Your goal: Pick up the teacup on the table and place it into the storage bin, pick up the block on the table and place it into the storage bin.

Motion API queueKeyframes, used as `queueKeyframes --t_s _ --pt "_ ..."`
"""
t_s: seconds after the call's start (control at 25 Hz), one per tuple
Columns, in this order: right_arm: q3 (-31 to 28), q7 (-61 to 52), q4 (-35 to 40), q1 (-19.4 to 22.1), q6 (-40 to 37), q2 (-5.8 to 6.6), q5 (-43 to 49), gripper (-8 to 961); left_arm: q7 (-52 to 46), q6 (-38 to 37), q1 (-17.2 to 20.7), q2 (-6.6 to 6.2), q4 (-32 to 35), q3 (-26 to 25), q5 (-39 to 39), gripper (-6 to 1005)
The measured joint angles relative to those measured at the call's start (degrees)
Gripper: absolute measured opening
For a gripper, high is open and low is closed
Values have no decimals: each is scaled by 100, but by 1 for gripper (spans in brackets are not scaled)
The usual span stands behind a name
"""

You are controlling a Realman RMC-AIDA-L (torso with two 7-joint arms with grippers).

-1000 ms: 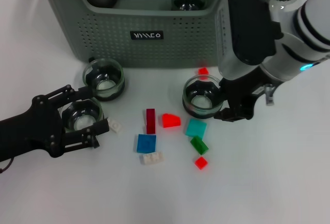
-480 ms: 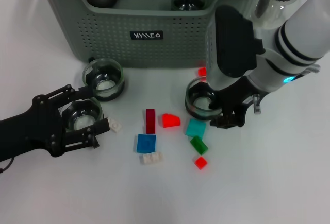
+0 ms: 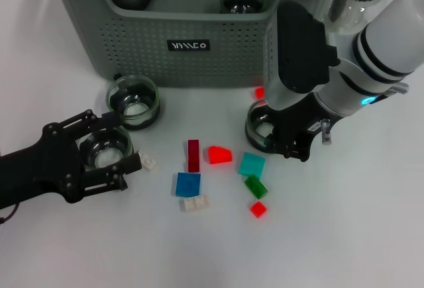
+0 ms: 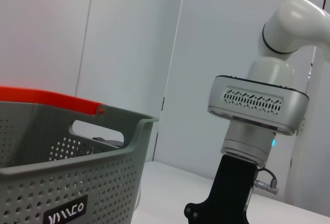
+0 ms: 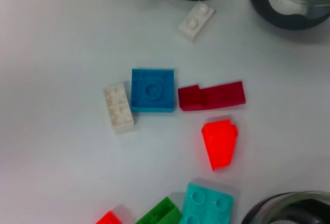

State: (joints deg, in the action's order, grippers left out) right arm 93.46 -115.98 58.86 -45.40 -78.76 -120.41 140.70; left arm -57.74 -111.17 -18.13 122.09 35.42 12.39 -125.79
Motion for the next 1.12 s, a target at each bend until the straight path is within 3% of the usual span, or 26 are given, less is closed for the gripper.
queueKeyframes --t_s 0.2,0.24,0.44,0.56,0.6,0.76,0.88,1.0,1.12 --pt "-370 100 74 -17 -391 13 -185 56 0 3 3 -1 0 0 0 841" --pt "-553 168 111 -25 -559 21 -270 56 0 3 3 -1 0 0 0 841" --pt "-2428 833 271 -143 -2032 88 -1137 56 0 -2 3 -1 0 0 -4 842" --pt "-3700 1049 382 -117 -2451 186 -2162 55 0 -2 3 -1 0 0 -2 842" --pt "-3700 1049 382 -117 -2451 186 -2162 55 0 -2 3 -1 0 1 -1 842" --pt "-4235 1215 638 91 -2119 156 -3131 55 0 22 3 6 0 0 2 841" --pt "-4311 1103 821 143 -1373 70 -3505 55 0 29 -3 7 -7 -3 2 841" --pt "-3830 306 1113 21 -111 35 -3216 56 -4 22 -31 15 -9 2 3 841" --pt "-3137 -837 1213 -401 900 52 -2208 55 -18 27 -38 19 -9 1 3 842"
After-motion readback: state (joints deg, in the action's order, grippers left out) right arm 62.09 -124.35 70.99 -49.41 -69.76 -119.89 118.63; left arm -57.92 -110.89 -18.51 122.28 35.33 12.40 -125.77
